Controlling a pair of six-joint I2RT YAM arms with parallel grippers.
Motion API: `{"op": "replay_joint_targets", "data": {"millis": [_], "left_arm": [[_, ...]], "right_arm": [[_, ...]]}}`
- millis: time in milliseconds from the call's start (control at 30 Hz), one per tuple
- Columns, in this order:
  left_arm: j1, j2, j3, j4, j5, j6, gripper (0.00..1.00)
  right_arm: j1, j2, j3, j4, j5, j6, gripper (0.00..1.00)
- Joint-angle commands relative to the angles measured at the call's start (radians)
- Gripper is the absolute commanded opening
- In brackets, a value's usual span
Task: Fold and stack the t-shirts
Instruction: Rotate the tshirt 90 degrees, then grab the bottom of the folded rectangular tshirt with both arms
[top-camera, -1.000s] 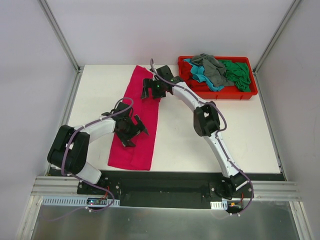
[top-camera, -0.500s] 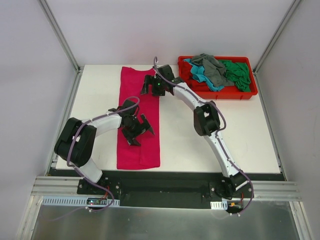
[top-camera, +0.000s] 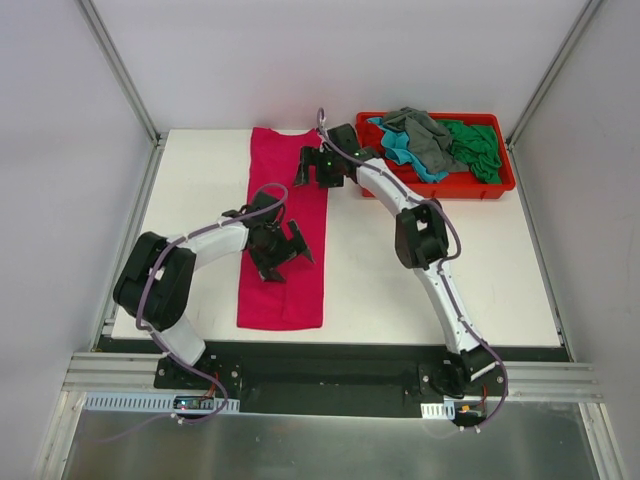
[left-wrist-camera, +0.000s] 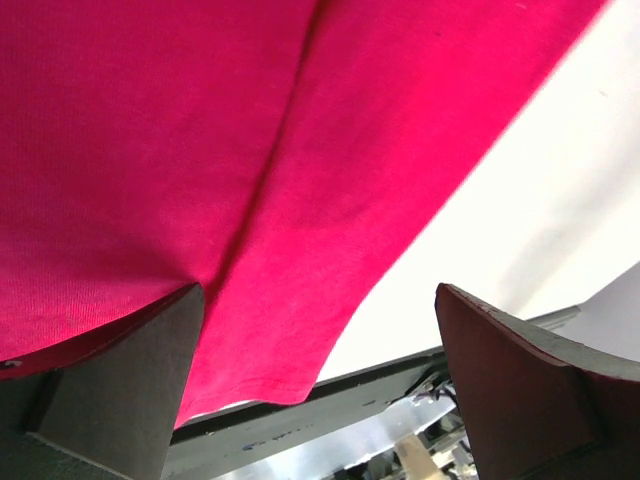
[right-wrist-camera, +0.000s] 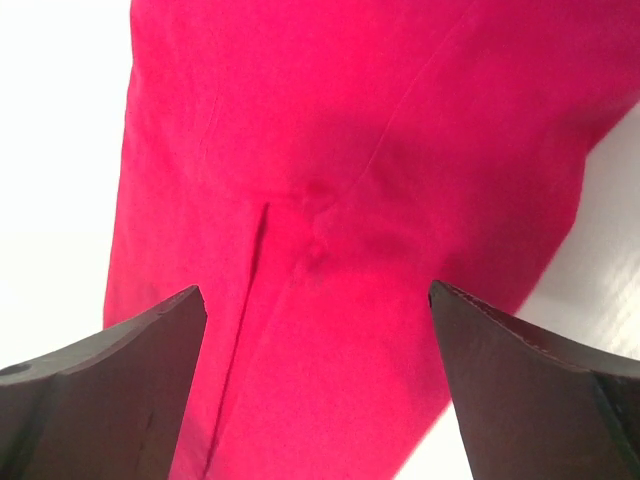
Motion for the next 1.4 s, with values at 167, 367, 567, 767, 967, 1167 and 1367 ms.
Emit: {"op": "replay_joint_targets", "data": {"millis": [167, 367, 567, 767, 967, 1167, 1367], "left_arm": [[-0.004, -0.425, -0.095, -0.173, -0.19, 0.161, 0.99], [0.131, -0.649, -0.278, -0.369, -0.315, 0.151, 0.99], [0.257, -0.707, -0.44, -0.366, -0.223, 0.154, 0.94], [0.257, -0.698, -0.506, -0.292, -0.164, 0.146, 0.7], [0.257, -0.637, -0.524, -0.237, -0.161, 0.146, 0.49], [0.257, -0.592, -0.52, -0.217, -0.179, 0.152, 0.26], [0.257, -0.574, -0.52, -0.215, -0.179, 0.155, 0.04]], "right_arm": [[0.064, -0.672, -0.475, -0.089, 0.052, -0.323, 0.96], [0.145, -1.111, -1.187, 0.13, 0.191, -0.285, 0.96], [0.408, -1.229, -1.453, 0.192, 0.457, -0.216, 0.99], [0.599, -1.058, -1.369, 0.106, 0.63, -0.124, 0.95], [0.652, -0.938, -1.272, 0.082, 0.598, -0.078, 0.88], [0.684, -0.918, -1.306, 0.083, 0.558, -0.016, 0.87], [0.709, -0.9, -1.353, 0.075, 0.531, 0.03, 0.86]]}}
